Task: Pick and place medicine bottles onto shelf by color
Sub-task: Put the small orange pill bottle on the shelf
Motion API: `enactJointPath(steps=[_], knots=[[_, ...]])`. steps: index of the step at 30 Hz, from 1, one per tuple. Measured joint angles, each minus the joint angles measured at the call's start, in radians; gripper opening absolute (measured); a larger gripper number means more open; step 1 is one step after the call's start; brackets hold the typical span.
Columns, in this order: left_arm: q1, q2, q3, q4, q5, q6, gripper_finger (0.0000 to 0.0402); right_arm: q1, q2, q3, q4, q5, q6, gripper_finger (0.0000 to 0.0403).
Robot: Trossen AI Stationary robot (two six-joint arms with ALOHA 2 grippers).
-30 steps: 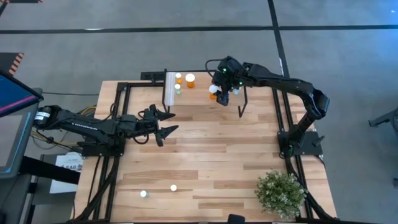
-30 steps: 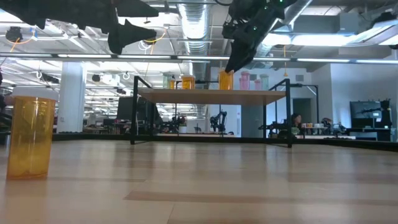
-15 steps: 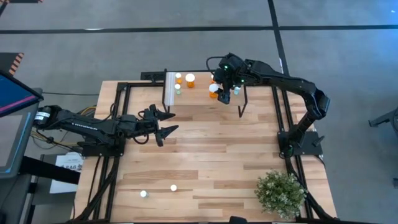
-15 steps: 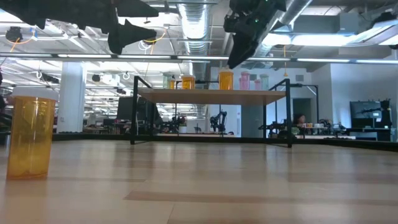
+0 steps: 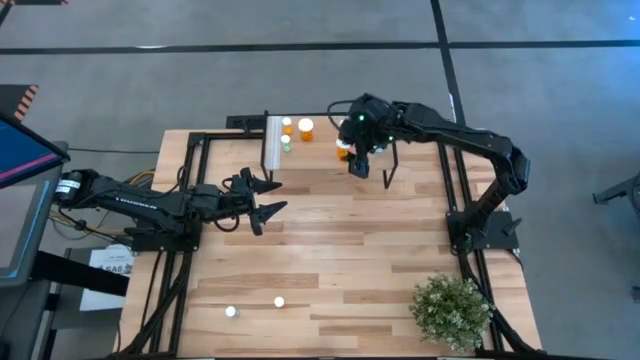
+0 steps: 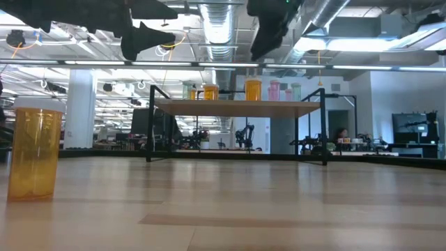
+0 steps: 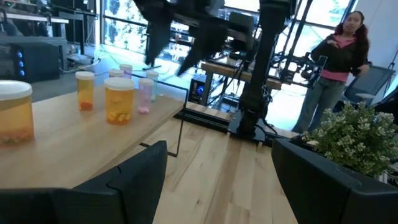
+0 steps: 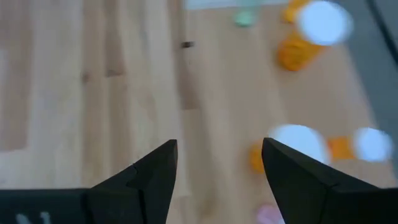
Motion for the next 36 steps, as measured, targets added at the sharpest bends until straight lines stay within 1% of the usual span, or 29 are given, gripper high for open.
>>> enactJointPath(steps=[11,17,19,23,26,31,36], knots=[[0.0,0.0,0.0,-0.006,0.001,0.0,0.0277,0.212,0.001,0.0,-0.008,-0.008,0.02,0.0255],[0.0,0.0,0.0,-0.007,0.001,-0.001,0.0277,0.299,0.001,0.0,0.011,-0.008,0.037,0.0255],[0.0,0.0,0.0,-0.007,0.002,-0.001,0.0277,0.325,0.001,-0.011,0.041,-0.008,0.042,0.0255],[0.0,0.0,0.0,-0.007,0.009,-0.001,0.0277,0.368,-0.026,-0.091,0.103,-0.005,0.06,0.0255],[0.0,0.0,0.0,-0.012,0.01,-0.002,0.0277,0.392,-0.061,-0.182,0.158,-0.001,0.087,0.0255],[0.0,0.0,0.002,-0.015,0.0,-0.002,0.0277,0.453,-0.129,-0.345,0.329,0.004,0.143,0.0255],[0.0,0.0,0.002,-0.014,0.0,-0.003,0.0277,0.538,-0.177,-0.469,0.509,0.021,0.183,0.0255]])
